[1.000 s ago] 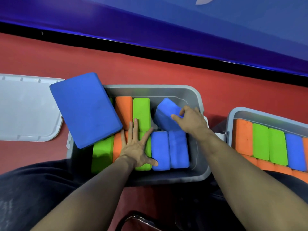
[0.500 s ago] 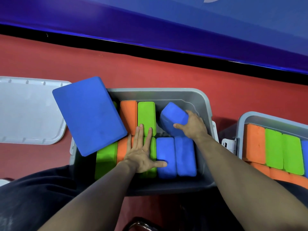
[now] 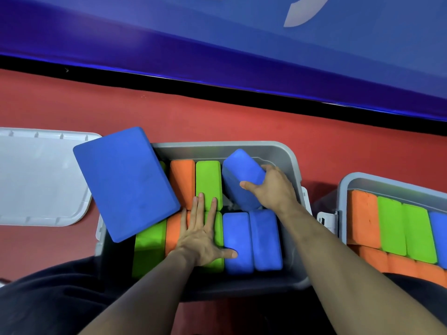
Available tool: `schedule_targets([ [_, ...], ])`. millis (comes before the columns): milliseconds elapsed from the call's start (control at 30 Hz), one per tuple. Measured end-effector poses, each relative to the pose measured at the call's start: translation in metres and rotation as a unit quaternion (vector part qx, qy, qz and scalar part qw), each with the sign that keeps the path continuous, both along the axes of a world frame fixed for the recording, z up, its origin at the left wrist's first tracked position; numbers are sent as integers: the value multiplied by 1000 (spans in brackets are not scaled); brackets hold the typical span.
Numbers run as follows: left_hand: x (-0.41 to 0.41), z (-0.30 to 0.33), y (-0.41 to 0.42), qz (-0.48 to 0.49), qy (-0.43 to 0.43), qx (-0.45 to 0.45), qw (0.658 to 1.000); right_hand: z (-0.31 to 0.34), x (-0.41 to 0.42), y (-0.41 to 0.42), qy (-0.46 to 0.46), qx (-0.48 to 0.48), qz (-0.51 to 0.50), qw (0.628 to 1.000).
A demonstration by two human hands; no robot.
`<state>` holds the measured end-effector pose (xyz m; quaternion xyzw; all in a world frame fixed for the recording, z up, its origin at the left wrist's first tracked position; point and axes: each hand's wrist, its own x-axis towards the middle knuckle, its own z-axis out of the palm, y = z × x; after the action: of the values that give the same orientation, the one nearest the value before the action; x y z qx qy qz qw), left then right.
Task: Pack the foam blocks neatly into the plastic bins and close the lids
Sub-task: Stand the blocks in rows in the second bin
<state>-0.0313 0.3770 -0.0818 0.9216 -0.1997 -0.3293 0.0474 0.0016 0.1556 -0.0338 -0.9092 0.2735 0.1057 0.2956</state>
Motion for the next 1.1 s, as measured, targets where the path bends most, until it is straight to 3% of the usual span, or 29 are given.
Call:
schedule_targets([
  [467,2,5,0,-1,18,1,1000,48,-10,18,11,-20,-27,999],
  [600,3,4,1,0,20,2,1000,56,-8,14,4,27,-89,996],
  [833,3,3,0,4,20,-4,1000,44,-5,28,-16,72,-121,990],
  [1100,3,2,2,1,20,3,1000,15,2,47,39,109,-88,989],
])
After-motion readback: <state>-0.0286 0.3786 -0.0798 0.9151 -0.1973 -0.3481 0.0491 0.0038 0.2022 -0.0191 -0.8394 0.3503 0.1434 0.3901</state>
